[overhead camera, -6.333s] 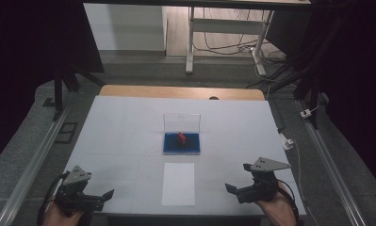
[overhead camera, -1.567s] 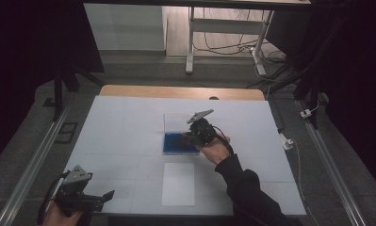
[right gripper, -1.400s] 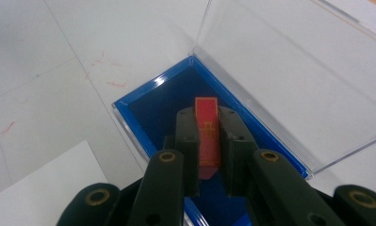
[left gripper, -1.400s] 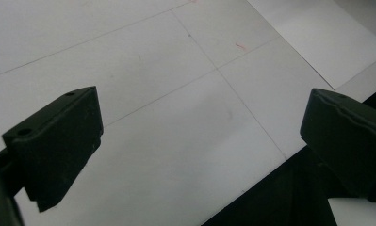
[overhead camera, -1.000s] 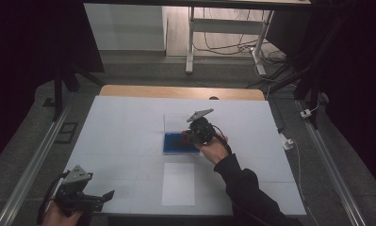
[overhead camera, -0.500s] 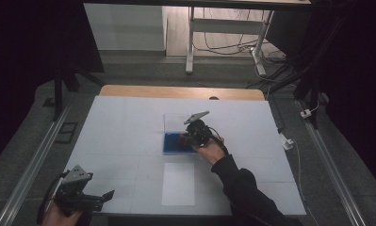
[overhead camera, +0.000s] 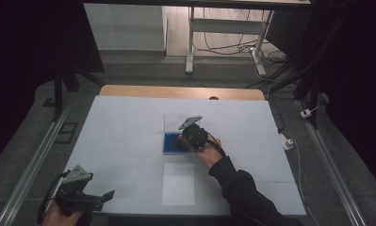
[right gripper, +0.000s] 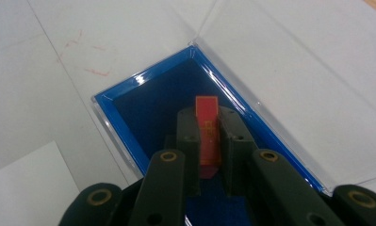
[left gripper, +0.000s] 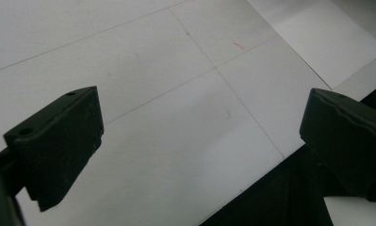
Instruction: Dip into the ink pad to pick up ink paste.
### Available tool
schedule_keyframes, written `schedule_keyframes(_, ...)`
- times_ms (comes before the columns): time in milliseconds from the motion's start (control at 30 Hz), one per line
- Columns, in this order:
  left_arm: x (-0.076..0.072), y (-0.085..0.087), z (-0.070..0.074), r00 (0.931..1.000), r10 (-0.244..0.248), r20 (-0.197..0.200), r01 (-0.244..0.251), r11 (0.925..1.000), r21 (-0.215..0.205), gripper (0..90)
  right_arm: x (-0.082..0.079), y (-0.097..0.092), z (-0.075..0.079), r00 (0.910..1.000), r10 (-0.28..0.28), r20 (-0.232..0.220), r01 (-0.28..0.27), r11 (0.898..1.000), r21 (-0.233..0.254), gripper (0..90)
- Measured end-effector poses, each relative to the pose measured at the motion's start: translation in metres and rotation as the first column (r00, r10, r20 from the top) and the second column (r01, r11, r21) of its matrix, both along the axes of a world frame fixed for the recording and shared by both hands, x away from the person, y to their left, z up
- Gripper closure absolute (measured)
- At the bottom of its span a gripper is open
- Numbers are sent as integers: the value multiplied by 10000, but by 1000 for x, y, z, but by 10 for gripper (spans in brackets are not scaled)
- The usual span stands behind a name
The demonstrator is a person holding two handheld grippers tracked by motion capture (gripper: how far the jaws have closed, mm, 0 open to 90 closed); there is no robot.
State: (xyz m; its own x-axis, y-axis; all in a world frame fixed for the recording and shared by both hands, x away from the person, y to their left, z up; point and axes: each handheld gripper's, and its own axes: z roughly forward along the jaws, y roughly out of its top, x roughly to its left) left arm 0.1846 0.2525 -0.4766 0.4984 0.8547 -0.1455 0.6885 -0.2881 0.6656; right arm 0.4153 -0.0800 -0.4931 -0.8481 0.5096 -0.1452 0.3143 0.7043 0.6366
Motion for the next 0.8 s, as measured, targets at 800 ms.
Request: schedule_keyframes(800,1,0,0,10000,-6,-71,6,10000,-17,8,2,-5,-3,9994,-194,-293,211,9979,606,807)
